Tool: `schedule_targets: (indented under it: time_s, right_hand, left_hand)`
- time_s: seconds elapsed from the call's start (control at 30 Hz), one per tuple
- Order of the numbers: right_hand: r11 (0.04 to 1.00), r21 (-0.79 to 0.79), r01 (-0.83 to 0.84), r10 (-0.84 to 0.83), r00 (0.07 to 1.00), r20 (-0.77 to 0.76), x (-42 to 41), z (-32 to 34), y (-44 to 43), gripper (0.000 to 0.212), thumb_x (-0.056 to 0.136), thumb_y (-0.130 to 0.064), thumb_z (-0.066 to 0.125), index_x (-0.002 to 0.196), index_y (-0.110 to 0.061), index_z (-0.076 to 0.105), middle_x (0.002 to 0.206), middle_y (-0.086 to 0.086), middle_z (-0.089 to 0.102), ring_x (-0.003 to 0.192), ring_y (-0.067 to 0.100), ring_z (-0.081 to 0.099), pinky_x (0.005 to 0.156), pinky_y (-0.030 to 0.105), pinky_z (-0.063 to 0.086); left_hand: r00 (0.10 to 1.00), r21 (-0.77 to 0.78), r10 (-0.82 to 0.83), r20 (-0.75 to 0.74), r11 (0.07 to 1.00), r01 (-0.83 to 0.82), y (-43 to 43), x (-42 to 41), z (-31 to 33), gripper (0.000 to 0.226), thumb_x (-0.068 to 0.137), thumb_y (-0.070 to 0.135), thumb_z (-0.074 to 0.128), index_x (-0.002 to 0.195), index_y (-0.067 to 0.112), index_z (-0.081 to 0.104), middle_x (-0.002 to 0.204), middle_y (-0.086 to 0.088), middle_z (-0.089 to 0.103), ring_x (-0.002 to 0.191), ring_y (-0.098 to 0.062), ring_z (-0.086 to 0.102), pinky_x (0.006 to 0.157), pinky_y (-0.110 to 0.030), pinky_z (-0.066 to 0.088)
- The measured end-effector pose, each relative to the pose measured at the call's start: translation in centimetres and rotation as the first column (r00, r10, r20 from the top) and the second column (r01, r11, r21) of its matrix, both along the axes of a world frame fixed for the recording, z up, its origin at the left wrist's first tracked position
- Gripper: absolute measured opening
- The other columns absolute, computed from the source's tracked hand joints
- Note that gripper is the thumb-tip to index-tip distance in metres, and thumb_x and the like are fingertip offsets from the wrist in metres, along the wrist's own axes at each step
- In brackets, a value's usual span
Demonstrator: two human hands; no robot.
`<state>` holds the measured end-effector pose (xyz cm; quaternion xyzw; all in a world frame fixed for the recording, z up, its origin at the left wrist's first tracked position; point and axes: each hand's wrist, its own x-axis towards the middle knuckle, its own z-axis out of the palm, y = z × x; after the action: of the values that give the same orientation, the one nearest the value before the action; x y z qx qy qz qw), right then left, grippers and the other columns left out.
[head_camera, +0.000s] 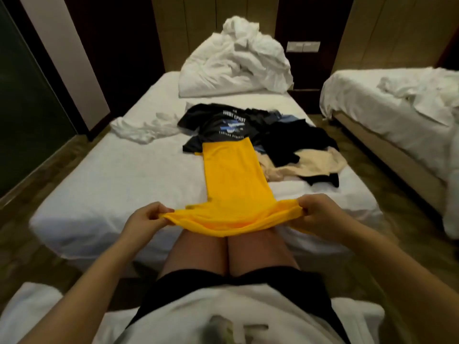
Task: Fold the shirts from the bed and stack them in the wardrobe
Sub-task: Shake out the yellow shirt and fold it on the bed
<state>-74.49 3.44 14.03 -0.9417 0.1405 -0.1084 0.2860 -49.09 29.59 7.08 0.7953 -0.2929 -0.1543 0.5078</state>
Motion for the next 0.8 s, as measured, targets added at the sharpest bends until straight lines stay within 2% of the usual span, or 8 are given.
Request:
schedule_targets:
  time_s: [0.13,0.27,0.37,0.4,0.5,0.6,0.7,0.8]
  right_hand:
    - [0.998,-0.068,0.015,-0.024,0.992,-0.124,-2.3,-2.7,2.7,0.027,0.073,-0.032,0.076,0.056,-0.019,0.059,0.062,0.0,0.054,0.06,0.013,0.052,0.056,0.035,0.038]
    - [0.993,-0.025,-0.114,0.103,0.957,-0.272,-3.3,-3.6,4.2,0.025,0.075,-0.045,0.072,0.082,-0.021,0.07,0.083,-0.003,0.06,0.081,0.009,0.051,0.071,0.033,0.043]
    - [0.991,0.129,-0.048,0.085,0.95,-0.301,-3.1,-2.8,4.2,0.024,0.069,-0.057,0.066,0.081,-0.036,0.065,0.086,-0.013,0.061,0.083,0.005,0.055,0.071,0.025,0.044]
    - [0.981,0.191,-0.022,0.078,0.954,-0.291,-2.7,-2.6,4.2,0.026,0.067,-0.061,0.061,0.081,-0.039,0.064,0.085,-0.019,0.062,0.083,0.001,0.056,0.068,0.019,0.044]
    - [0.961,0.276,-0.008,0.041,0.993,-0.114,-1.1,-2.9,3.9,0.036,0.076,-0.063,0.056,0.089,-0.032,0.069,0.084,-0.024,0.063,0.084,-0.004,0.056,0.068,0.015,0.04]
    - [0.988,0.152,0.013,-0.018,0.999,0.027,1.8,-2.9,4.2,0.032,0.091,-0.042,0.052,0.11,-0.022,0.068,0.108,-0.011,0.063,0.096,0.004,0.052,0.078,0.022,0.04]
    - [0.986,-0.059,-0.155,0.139,0.965,-0.221,5.2,-4.2,6.3,0.036,0.097,-0.034,0.046,0.128,-0.02,0.057,0.133,0.002,0.055,0.12,0.021,0.047,0.096,0.032,0.035]
    - [0.91,-0.137,-0.392,0.284,0.828,-0.484,6.4,-7.1,9.6,0.044,0.096,-0.047,0.041,0.122,-0.016,0.057,0.124,0.008,0.059,0.118,0.029,0.05,0.099,0.039,0.035]
  left_hand:
    - [0.996,0.052,-0.085,0.002,0.995,0.084,1.2,-0.6,-1.8,0.014,0.068,0.008,0.069,0.071,0.019,0.061,0.068,0.029,0.066,0.064,0.008,0.056,0.068,-0.006,0.043]
    - [0.993,0.084,-0.11,-0.04,0.99,0.113,2.4,-0.7,-3.0,0.018,0.053,0.038,0.064,0.064,0.024,0.065,0.077,0.032,0.067,0.072,0.014,0.059,0.073,-0.007,0.045]
    - [0.991,0.149,-0.127,-0.029,0.98,0.13,2.8,-0.6,-3.6,0.012,0.071,0.015,0.071,0.072,0.023,0.062,0.078,0.032,0.066,0.076,0.005,0.059,0.076,-0.009,0.044]
    - [0.992,0.159,-0.12,-0.026,0.98,0.122,2.8,-0.5,-3.7,0.015,0.072,0.011,0.071,0.074,0.022,0.061,0.077,0.032,0.066,0.08,-0.002,0.059,0.077,-0.012,0.045]
    - [0.997,0.175,-0.08,-0.011,0.981,0.081,2.7,-0.7,-3.7,0.016,0.057,0.04,0.067,0.069,0.028,0.066,0.078,0.024,0.068,0.087,-0.019,0.056,0.084,-0.036,0.046]
    - [0.997,0.19,-0.066,0.026,0.98,0.06,2.6,-1.0,-3.2,0.028,0.051,0.054,0.057,0.065,0.031,0.064,0.086,0.009,0.067,0.093,-0.021,0.057,0.087,-0.041,0.045]
    - [0.996,0.2,-0.069,0.063,0.978,0.055,2.4,-1.2,-2.2,0.027,0.05,0.056,0.053,0.062,0.034,0.061,0.091,-0.001,0.066,0.097,-0.02,0.058,0.084,-0.034,0.041]
    - [0.985,0.213,-0.098,0.142,0.975,0.067,1.6,-1.0,-0.1,0.021,0.055,0.053,0.058,0.065,0.035,0.061,0.099,-0.002,0.066,0.101,-0.018,0.058,0.084,-0.03,0.041]
